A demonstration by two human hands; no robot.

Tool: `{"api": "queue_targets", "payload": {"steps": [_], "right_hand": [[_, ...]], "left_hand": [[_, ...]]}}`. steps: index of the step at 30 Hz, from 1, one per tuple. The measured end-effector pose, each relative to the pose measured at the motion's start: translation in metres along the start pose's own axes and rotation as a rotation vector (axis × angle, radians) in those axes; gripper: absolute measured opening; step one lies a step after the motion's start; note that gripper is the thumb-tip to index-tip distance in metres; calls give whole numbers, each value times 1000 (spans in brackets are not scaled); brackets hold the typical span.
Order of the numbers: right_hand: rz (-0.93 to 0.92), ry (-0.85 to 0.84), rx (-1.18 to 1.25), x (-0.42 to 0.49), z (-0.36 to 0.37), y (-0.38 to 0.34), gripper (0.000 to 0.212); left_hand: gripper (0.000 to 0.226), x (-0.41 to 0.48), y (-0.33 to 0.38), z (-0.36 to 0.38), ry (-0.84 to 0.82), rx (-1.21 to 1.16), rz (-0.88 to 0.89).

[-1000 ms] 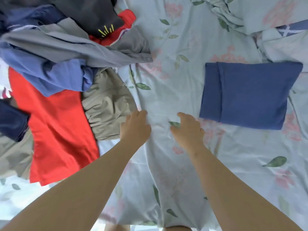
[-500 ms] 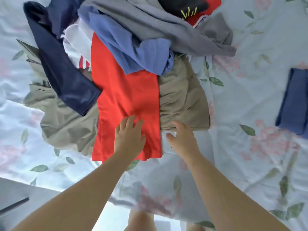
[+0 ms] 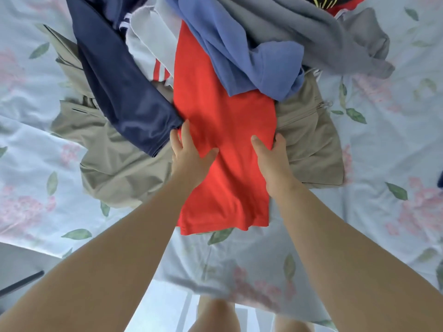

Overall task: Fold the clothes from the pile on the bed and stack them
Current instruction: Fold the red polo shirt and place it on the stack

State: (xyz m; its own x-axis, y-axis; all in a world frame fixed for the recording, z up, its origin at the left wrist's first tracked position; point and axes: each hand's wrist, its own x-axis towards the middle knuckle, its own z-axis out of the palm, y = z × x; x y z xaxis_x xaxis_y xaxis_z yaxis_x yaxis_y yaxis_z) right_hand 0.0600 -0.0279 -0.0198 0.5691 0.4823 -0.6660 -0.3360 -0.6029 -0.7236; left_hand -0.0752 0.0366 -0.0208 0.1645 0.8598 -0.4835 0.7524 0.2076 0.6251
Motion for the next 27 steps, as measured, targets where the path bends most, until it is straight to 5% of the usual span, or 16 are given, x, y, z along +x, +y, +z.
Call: {"api": "queue_targets", "payload": {"steps": [6,11,21,23,27], "right_hand": [[-163,98,-123,-15,-10,-12,27],[-213,100,-136,-40,-33,-42,23],[-325,72,-175,-122,-91,-132,23],[-336,37,-210,-137,-108,-141,20],[-364,21,-377,-150,-144,-141,15]], "left_hand": [[68,0,11,-9,5,-221,19],[11,-27,32,-31,73,-281,13],[20,-100,132,-94,260,-661,66],[10,-114,147,-101,281,-648,101],[28,-135,161,-99,236,-456,153]]}}
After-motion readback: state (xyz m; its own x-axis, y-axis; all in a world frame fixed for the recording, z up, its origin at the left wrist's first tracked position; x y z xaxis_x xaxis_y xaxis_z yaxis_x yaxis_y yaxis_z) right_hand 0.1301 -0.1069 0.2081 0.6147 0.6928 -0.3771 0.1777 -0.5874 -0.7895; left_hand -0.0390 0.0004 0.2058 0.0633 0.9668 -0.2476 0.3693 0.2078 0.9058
